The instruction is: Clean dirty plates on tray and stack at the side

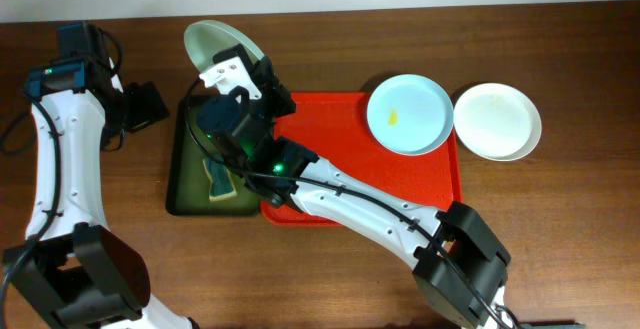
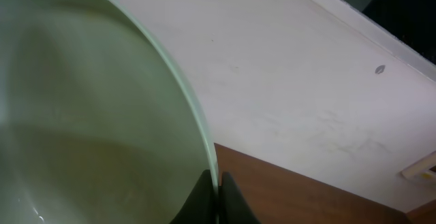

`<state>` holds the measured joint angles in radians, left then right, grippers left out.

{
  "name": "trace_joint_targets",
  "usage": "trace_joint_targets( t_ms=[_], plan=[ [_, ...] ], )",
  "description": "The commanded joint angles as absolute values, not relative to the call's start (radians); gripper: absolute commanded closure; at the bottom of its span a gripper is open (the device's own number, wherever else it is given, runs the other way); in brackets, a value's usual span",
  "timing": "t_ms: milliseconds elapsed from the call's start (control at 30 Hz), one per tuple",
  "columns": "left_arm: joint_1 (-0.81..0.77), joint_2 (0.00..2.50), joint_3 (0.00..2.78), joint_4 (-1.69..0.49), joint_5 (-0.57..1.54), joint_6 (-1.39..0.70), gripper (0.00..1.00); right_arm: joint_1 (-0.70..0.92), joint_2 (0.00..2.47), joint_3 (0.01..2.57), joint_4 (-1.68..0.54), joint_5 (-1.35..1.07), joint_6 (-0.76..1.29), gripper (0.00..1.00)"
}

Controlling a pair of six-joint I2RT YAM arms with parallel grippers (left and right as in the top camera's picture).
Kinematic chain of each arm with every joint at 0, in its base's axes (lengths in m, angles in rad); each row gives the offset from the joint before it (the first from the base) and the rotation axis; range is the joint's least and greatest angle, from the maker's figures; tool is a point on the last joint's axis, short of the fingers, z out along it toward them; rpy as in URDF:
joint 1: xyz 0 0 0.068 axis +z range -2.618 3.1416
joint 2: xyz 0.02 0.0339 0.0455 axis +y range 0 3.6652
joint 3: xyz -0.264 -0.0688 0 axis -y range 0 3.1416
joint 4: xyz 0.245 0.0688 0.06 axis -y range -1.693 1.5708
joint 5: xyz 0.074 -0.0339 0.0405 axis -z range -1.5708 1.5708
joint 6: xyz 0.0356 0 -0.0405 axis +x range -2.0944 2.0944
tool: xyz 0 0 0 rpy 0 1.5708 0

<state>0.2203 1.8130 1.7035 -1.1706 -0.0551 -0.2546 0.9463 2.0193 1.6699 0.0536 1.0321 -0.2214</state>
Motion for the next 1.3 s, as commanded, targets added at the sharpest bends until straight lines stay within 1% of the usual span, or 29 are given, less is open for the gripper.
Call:
trace_joint_targets(
  t_ms=[0,200,333,533,600,633,700,733,767,833,900,967,1033,1133,1200,1267],
  plan=[
    [0.224,1.801,1.720,-1.172,-0.051,-0.265,0.01,0.955,1.982,1.690,0.058,1.065,-0.225,0.96],
    [0.224,1.801,1.720,-1.172,-0.051,-0.265,0.01,0.955,1.982,1.690,0.063,1.107,-0.226,0.96],
    [0.224,1.801,1.720,-1.172,-0.051,-0.265,0.01,0.953,1.970,1.690,0.132,1.149,-0.289,0.96],
    [0.224,1.801,1.720,-1.172,-0.051,-0.265,0.01,0.954,1.839,1.690,0.127,1.134,-0.267,0.96],
    [0.223,1.801,1.720,-1.172,-0.051,-0.265,0.01,0.955,1.793,1.690,0.064,1.109,-0.185,0.96],
    [0.223,1.801,1.720,-1.172,-0.051,-0.265,0.01,0.952,1.770,1.690,-0.015,1.046,-0.097,0.96],
    [0.223,1.801,1.720,-1.172,-0.051,-0.265,0.00,0.920,1.745,1.690,-0.222,0.744,0.158,0.96],
    [0.223,1.801,1.720,-1.172,-0.051,-0.265,0.01,0.884,1.747,1.690,-0.319,0.572,0.298,0.96],
    [0.224,1.801,1.720,-1.172,-0.051,-0.265,0.00,0.850,1.758,1.690,-0.393,0.456,0.401,0.96],
    [0.224,1.801,1.720,-1.172,-0.051,-0.265,0.01,0.783,1.784,1.687,-0.510,0.282,0.505,0.96],
    [0.224,1.801,1.720,-1.172,-0.051,-0.265,0.01,0.700,1.799,1.687,-0.616,0.157,0.511,0.96],
    [0.223,1.801,1.720,-1.172,-0.051,-0.265,0.01,0.618,1.771,1.687,-0.654,0.059,0.511,0.96],
    [0.224,1.801,1.720,-1.172,-0.051,-0.265,0.01,0.516,1.729,1.687,-0.668,-0.107,0.511,0.96],
    [0.224,1.801,1.720,-1.172,-0.051,-0.265,0.01,0.299,1.689,1.687,-0.748,-0.364,0.511,0.96],
    [0.223,1.801,1.720,-1.172,-0.051,-0.265,0.00,0.115,1.694,1.687,-0.930,-0.329,0.501,0.96],
    [0.223,1.801,1.720,-1.172,-0.051,-0.265,0.01,-0.009,1.696,1.687,-1.042,-0.262,0.447,0.96]
  ],
)
